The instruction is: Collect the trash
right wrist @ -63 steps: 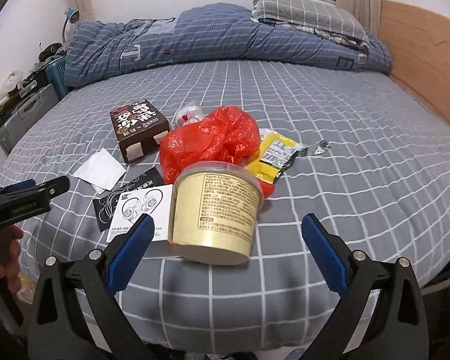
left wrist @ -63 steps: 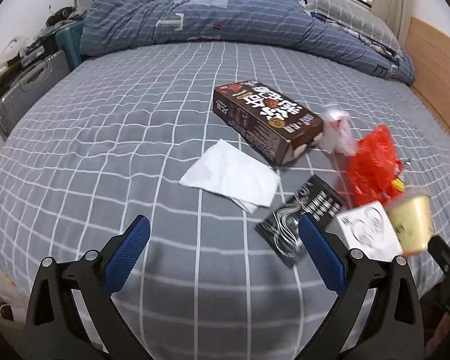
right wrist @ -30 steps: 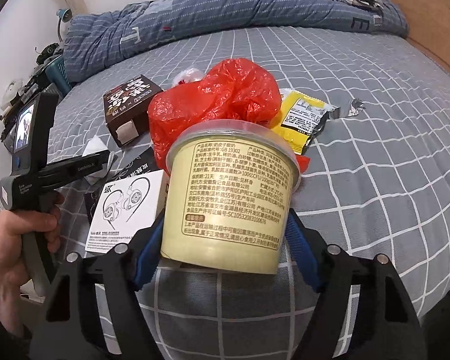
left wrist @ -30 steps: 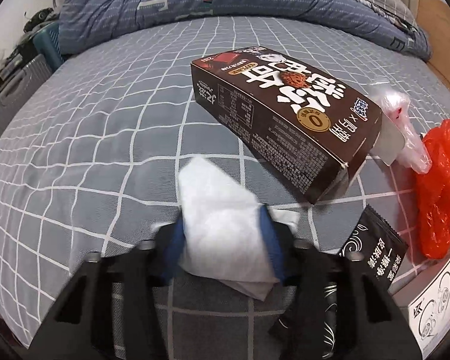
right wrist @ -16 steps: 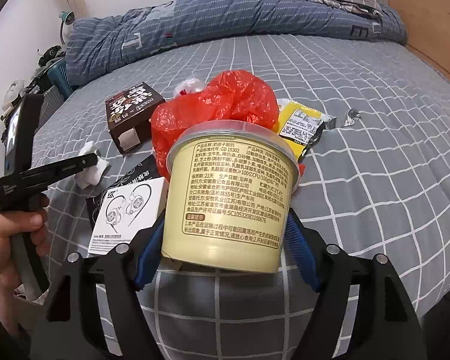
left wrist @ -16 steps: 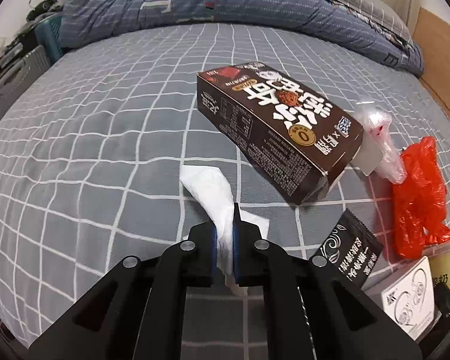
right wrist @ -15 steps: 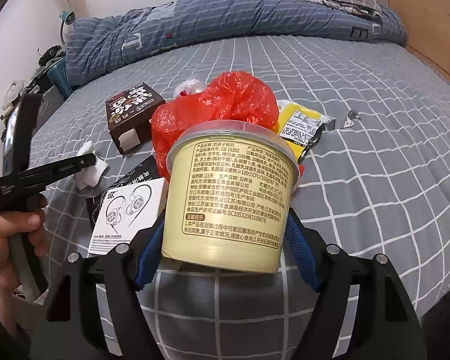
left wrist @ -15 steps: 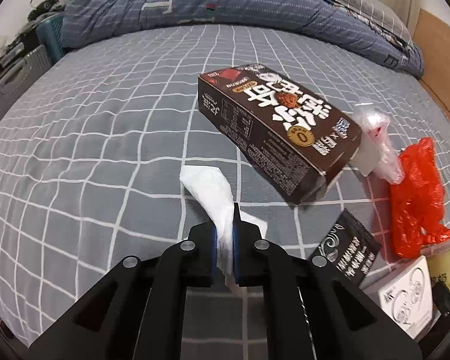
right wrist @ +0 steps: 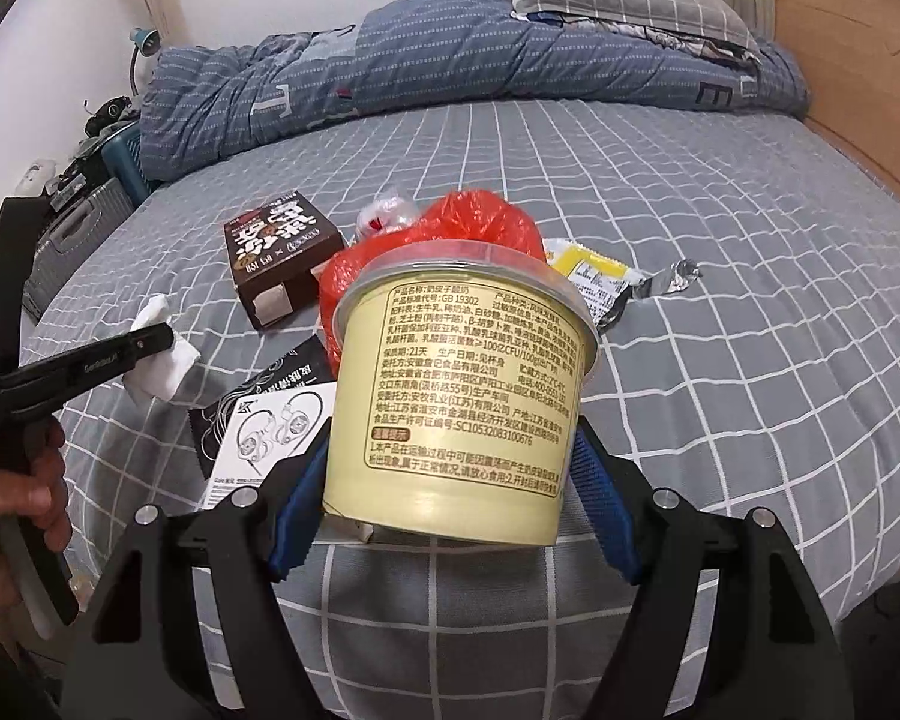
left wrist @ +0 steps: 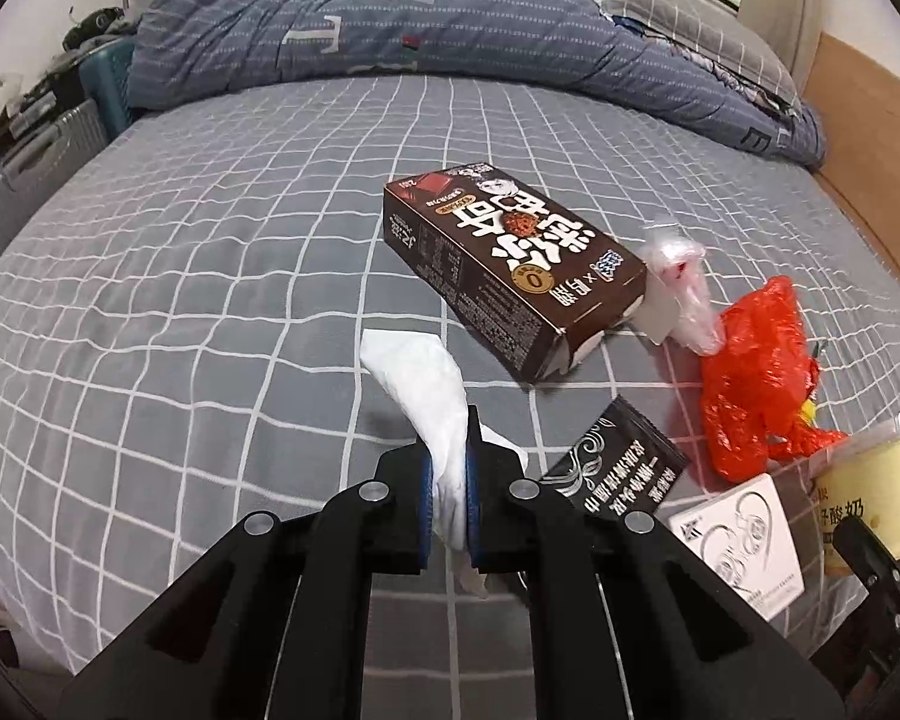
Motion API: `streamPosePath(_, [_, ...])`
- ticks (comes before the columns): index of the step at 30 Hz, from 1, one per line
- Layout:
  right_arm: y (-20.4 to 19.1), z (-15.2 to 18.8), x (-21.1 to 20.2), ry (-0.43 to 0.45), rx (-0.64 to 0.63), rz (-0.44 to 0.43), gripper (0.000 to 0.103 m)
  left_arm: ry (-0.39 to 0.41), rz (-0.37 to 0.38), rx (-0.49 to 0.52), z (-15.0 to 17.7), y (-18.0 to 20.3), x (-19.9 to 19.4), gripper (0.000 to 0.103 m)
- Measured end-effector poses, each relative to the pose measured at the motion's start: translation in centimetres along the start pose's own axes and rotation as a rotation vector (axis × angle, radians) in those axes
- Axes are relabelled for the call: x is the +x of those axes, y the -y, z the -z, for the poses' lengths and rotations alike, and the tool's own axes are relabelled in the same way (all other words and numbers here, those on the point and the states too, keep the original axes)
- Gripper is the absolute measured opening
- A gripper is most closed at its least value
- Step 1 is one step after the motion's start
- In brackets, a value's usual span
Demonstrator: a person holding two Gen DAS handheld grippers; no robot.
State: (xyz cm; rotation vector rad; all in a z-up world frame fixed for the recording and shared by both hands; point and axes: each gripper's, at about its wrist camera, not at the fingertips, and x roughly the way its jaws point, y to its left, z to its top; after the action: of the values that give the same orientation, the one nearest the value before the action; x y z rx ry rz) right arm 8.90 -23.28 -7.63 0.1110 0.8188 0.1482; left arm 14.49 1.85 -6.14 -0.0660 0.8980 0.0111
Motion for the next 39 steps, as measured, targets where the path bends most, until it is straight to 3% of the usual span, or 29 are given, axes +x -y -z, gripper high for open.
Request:
streamPosePath(15, [-0.8, -0.1, -3.0, 0.046, -0.029, 0.005, 0.071, 0.012, 0.053, 0.018, 2.9, 0.5, -4.5, 0.008])
streamPosePath(24, [-0.9, 0.7, -4.7, 0.065, -0.032, 0.001, 0.071, 0.002, 0.037, 0.012, 5.5, 0.8, -6.5, 0.009])
streamPosePath(39, [-1.5, 2.9, -7.7, 0.079, -0.051, -0.009, 0.071, 0.038, 0.094, 0.028, 9.3, 2.6, -10.3, 0.009])
